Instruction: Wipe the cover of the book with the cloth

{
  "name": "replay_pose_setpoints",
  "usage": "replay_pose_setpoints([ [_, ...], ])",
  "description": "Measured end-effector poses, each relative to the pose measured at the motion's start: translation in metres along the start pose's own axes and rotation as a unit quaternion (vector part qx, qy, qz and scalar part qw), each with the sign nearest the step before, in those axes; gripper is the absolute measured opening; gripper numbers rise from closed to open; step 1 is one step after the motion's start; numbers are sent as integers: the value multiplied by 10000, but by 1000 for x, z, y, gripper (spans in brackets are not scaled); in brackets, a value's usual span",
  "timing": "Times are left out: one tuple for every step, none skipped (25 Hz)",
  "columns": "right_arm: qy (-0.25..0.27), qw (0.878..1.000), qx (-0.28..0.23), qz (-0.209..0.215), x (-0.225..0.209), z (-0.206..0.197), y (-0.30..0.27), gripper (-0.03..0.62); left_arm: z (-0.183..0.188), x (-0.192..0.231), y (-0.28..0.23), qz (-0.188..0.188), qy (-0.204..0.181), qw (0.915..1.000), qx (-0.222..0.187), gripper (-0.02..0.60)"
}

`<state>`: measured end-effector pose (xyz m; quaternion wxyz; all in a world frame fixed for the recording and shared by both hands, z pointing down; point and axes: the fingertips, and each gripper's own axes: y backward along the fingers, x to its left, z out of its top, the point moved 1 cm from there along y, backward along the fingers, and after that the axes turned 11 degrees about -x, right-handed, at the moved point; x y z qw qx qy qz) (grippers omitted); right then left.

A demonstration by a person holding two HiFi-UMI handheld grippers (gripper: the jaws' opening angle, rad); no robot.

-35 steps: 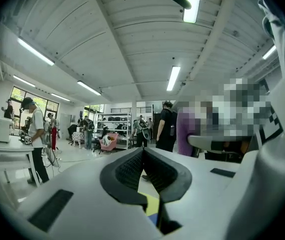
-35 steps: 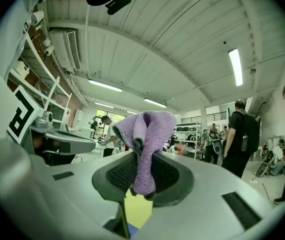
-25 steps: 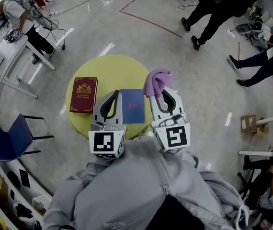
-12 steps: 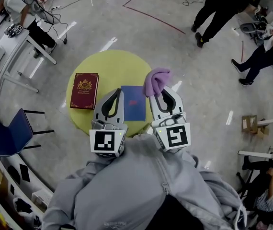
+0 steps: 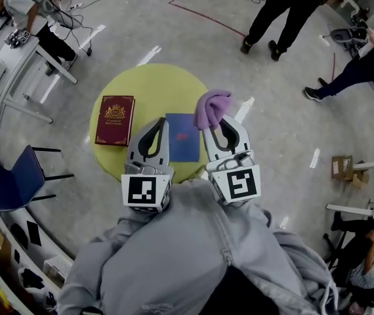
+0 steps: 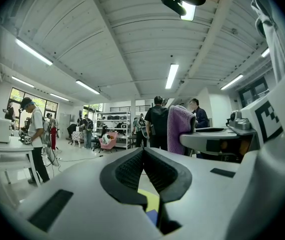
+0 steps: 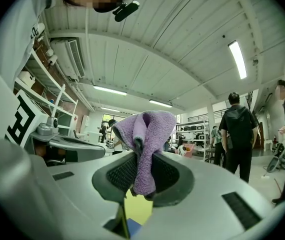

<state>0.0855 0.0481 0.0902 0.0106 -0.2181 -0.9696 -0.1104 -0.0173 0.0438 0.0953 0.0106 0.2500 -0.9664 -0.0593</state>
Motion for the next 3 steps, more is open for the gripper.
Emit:
replay_pose_setpoints([
  [7, 10000, -42, 1, 0, 2, -1, 87, 0, -1, 0, -17, 1, 10000, -20, 17],
  [14, 9999, -105, -1, -1, 4, -2, 87, 0, -2, 0, -36, 3, 10000, -43, 17],
  [21, 9998, -176, -4, -1, 6, -2, 87, -1, -3, 0, -56, 5, 10000, -68, 17],
])
